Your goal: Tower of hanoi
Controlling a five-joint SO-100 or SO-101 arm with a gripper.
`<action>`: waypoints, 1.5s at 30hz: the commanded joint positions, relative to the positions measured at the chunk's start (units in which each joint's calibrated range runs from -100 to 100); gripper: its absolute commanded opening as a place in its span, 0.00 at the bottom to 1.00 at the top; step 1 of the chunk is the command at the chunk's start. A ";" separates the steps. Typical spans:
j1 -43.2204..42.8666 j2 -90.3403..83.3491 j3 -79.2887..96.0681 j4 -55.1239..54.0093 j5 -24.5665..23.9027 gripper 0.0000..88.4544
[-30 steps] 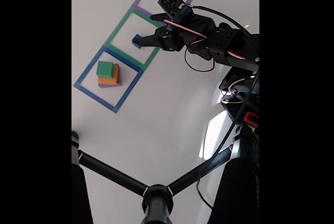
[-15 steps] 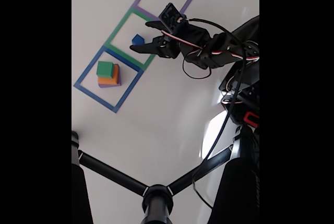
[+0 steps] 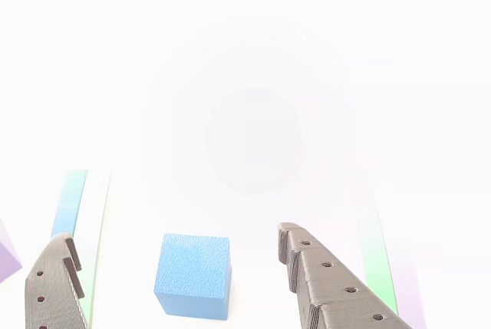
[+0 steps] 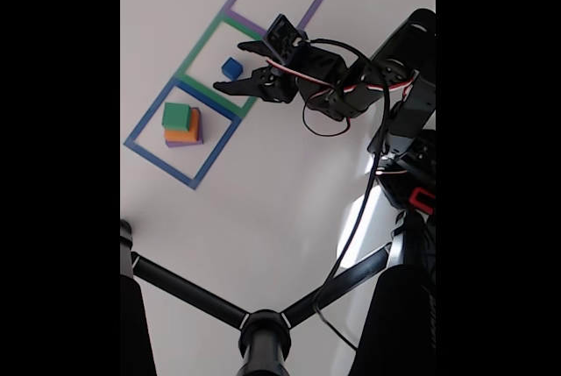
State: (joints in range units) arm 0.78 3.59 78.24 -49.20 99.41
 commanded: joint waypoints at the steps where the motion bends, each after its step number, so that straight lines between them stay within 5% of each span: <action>1: -0.49 1.30 -2.24 -2.62 0.59 0.33; 31: -0.87 8.08 -4.24 -4.24 0.59 0.26; 45: -0.97 9.21 -5.51 -3.43 0.59 0.14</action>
State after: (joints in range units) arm 0.37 13.04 74.15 -52.49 99.41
